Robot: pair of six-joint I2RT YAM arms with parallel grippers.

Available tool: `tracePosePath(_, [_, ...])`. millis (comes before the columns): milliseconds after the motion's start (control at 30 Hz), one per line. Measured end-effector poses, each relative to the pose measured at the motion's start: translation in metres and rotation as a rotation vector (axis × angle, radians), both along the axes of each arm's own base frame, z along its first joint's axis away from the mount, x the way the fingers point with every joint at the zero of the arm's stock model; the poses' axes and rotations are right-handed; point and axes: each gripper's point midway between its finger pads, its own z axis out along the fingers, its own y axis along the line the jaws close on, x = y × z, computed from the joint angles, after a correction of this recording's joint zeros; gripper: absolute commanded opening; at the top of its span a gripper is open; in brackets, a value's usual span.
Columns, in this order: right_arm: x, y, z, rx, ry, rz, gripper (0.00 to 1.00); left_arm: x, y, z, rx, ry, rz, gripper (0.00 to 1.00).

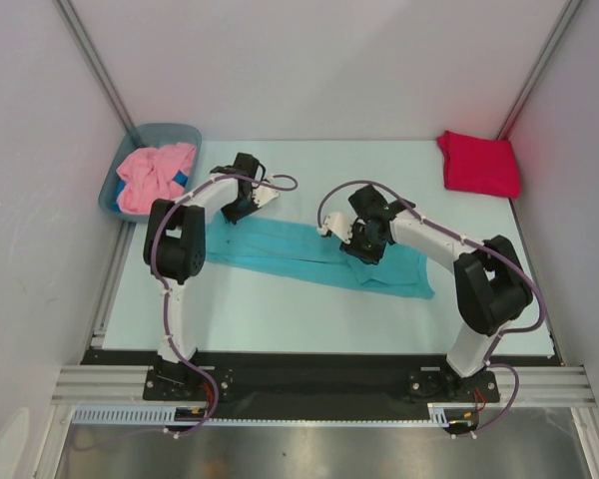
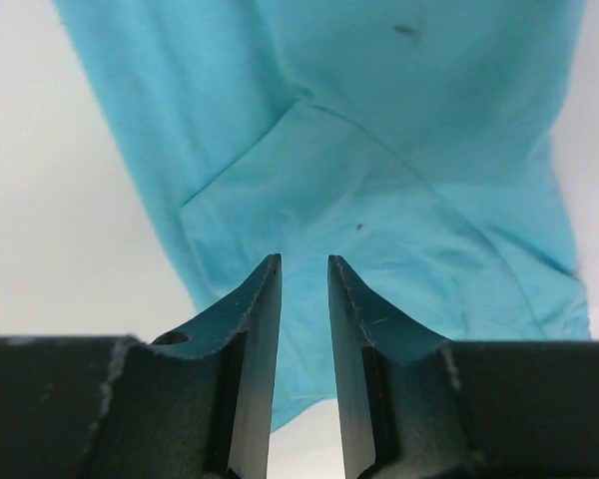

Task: Fold and stack the t-shirts
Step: Fold the tshirt

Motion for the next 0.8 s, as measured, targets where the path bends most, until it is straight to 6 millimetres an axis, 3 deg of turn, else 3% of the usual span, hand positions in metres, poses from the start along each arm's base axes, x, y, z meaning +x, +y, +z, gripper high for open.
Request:
tracePosePath(500, [-0.057,0.018,-0.014,-0.029,0.054,0.112,0.28,0.0,0.0,0.0,0.0,0.0,0.0,0.01])
tracePosePath(800, [-0.058,0.021,-0.017,-0.026,0.049,0.117,0.25,0.0,0.0,0.0,0.0,0.0,0.0,0.01])
